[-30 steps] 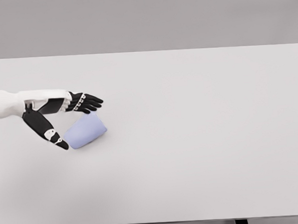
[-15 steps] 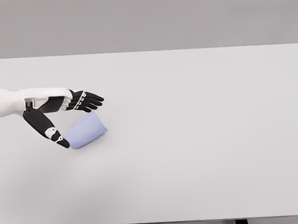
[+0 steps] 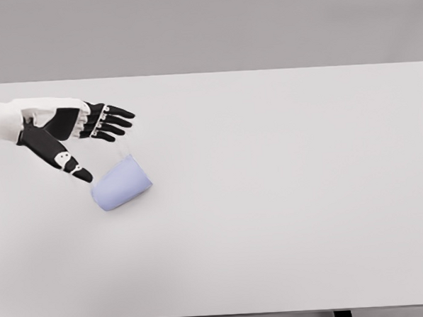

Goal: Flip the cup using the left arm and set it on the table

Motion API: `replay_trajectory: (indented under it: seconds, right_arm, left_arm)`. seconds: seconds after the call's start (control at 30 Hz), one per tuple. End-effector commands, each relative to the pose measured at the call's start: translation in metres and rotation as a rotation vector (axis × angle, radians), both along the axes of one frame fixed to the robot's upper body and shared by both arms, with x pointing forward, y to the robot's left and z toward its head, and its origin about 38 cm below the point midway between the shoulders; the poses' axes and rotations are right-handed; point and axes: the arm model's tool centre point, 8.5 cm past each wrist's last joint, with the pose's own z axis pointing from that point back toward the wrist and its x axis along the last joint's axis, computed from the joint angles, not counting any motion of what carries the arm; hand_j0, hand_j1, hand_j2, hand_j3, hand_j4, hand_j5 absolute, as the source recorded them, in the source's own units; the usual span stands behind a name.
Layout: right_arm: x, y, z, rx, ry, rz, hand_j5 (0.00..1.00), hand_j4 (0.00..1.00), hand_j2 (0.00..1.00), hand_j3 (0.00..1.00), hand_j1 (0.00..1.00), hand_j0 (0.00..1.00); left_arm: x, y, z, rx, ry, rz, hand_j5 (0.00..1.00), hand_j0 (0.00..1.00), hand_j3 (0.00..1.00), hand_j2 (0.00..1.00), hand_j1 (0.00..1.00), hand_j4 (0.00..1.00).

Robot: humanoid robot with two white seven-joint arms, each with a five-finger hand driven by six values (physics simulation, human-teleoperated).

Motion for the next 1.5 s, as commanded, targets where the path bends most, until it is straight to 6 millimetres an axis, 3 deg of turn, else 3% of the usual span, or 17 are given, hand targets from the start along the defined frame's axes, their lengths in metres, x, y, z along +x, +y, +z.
replay_trajectory:
  seconds: [0.0, 0.07, 0.13, 0.23, 0.4, 0.67, 0.83, 0.93, 1.2, 1.3, 1.47]
  right_arm:
    - [0.000, 0.000, 0.000, 0.000, 0.000, -0.001, 1.00, 1.00, 1.00, 1.00, 1.00, 1.00]
    - [0.000, 0.000, 0.000, 0.000, 0.000, 0.001, 1.00, 1.00, 1.00, 1.00, 1.00, 1.00]
    - [0.000, 0.000, 0.000, 0.000, 0.000, 0.001, 1.00, 1.00, 1.00, 1.00, 1.00, 1.00]
    - [0.000, 0.000, 0.000, 0.000, 0.000, 0.001, 1.00, 1.00, 1.00, 1.00, 1.00, 1.00]
    - [0.000, 0.000, 0.000, 0.000, 0.000, 0.001, 1.00, 1.00, 1.00, 1.00, 1.00, 1.00]
    - [-0.001, 0.000, 0.000, 0.000, 0.002, 0.001, 1.00, 1.00, 1.00, 1.00, 1.00, 1.00]
    - [0.000, 0.000, 0.000, 0.000, 0.000, 0.001, 1.00, 1.00, 1.00, 1.00, 1.00, 1.00]
    - [0.000, 0.000, 0.000, 0.000, 0.000, -0.001, 1.00, 1.00, 1.00, 1.00, 1.00, 1.00]
    - [0.000, 0.000, 0.000, 0.000, 0.000, 0.001, 1.00, 1.00, 1.00, 1.00, 1.00, 1.00]
    - [0.000, 0.000, 0.000, 0.000, 0.000, 0.001, 1.00, 1.00, 1.00, 1.00, 1.00, 1.00]
    - [0.000, 0.000, 0.000, 0.000, 0.000, -0.001, 1.00, 1.00, 1.00, 1.00, 1.00, 1.00]
  left_arm:
    - [0.003, 0.005, 0.016, 0.039, 0.061, 0.072, 1.00, 1.00, 1.00, 1.00, 1.00, 1.00]
    - [0.004, 0.003, 0.018, 0.067, 0.105, 0.097, 1.00, 1.00, 1.00, 1.00, 1.00, 1.00]
    - [0.004, -0.013, 0.007, 0.042, 0.159, 0.061, 1.00, 1.00, 1.00, 1.00, 1.00, 1.00]
    - [0.005, -0.031, 0.008, 0.005, 0.175, 0.017, 1.00, 1.00, 1.00, 1.00, 1.00, 1.00]
    - [0.018, -0.020, 0.029, 0.007, 0.036, 0.162, 1.00, 1.00, 1.00, 1.00, 1.00, 1.00]
    - [0.046, -0.003, 0.016, 0.138, -0.219, 0.486, 1.00, 1.00, 1.00, 1.00, 1.00, 1.00]
    - [0.048, -0.007, 0.002, 0.182, -0.245, 0.475, 1.00, 1.00, 1.00, 1.00, 1.00, 1.00]
    - [0.047, -0.013, -0.018, 0.215, -0.246, 0.457, 1.00, 1.00, 1.00, 1.00, 1.00, 1.00]
    - [0.047, -0.019, -0.020, 0.210, -0.241, 0.445, 1.00, 1.00, 1.00, 1.00, 1.00, 1.00]
    - [0.045, -0.020, -0.034, 0.212, -0.211, 0.441, 1.00, 1.00, 1.00, 1.00, 1.00, 1.00]
    - [0.044, -0.020, -0.036, 0.213, -0.209, 0.441, 1.00, 1.00, 1.00, 1.00, 1.00, 1.00]
